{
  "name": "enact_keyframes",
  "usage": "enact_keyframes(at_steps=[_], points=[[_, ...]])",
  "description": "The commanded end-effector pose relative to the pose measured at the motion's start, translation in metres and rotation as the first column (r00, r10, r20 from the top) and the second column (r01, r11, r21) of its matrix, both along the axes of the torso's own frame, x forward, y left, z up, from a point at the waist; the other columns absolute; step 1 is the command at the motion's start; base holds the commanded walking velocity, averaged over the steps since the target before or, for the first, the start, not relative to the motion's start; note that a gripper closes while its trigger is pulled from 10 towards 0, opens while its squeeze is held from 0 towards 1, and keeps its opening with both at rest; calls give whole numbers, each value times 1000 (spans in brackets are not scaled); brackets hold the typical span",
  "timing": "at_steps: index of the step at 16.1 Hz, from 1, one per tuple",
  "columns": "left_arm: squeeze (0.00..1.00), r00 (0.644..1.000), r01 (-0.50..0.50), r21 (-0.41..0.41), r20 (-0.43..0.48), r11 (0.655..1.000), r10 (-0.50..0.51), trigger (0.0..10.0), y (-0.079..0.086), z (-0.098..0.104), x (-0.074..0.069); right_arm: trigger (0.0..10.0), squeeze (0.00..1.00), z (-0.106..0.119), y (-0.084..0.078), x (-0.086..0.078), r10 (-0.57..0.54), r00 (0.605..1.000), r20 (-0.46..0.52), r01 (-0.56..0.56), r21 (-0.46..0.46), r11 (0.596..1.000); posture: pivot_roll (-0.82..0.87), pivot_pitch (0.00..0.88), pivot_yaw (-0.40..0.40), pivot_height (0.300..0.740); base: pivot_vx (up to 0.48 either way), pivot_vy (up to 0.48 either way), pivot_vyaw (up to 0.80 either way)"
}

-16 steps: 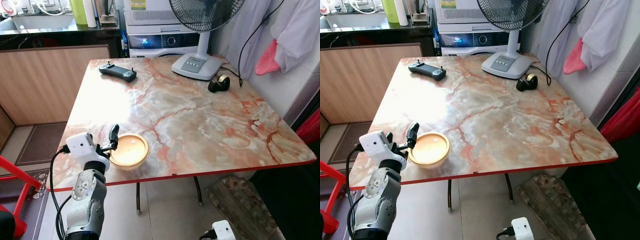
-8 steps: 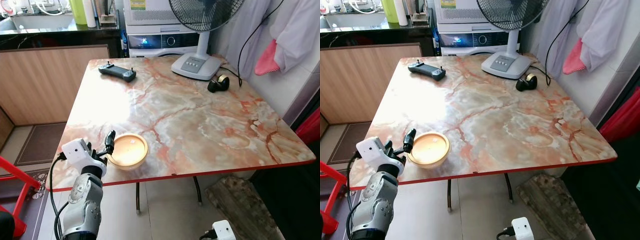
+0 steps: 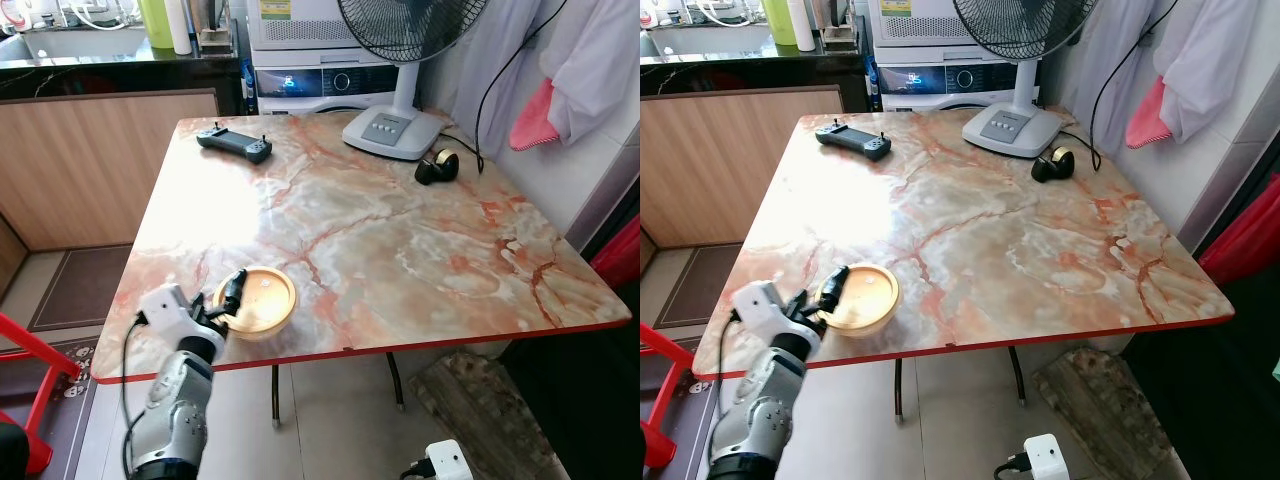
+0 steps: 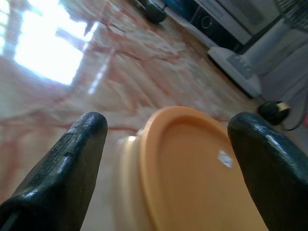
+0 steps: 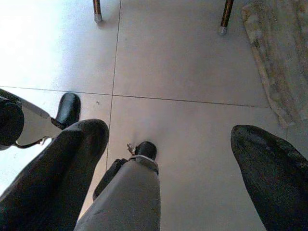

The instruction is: Restocking fridge

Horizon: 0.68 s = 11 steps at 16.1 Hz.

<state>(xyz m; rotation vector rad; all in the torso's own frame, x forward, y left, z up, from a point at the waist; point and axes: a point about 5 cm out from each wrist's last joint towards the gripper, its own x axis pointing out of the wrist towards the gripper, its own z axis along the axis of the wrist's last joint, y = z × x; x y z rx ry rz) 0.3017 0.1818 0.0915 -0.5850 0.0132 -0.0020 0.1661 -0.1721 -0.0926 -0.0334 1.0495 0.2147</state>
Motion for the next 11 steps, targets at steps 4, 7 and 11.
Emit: enact_keyframes(at_steps=[4, 7, 11], points=[[0, 997, 79, -55, -8, 995, -79, 10000, -15, -4, 1, 10000, 0, 1, -2, 2, -13, 1000, 10, 13, 3, 1000, 43, 0, -38, 740, 0, 0, 0], [0, 996, 85, -68, -13, 994, -86, 10000, -19, -6, -2, 10000, 0, 1, -1, 2, -15, 1000, 13, 15, 8, 1000, 47, 0, -41, 740, 0, 0, 0], [0, 997, 73, -65, -15, 995, -74, 10000, -18, -6, -4, 10000, 0, 1, -1, 3, -12, 1000, 15, 12, 11, 1000, 49, 0, -42, 740, 0, 0, 0]])
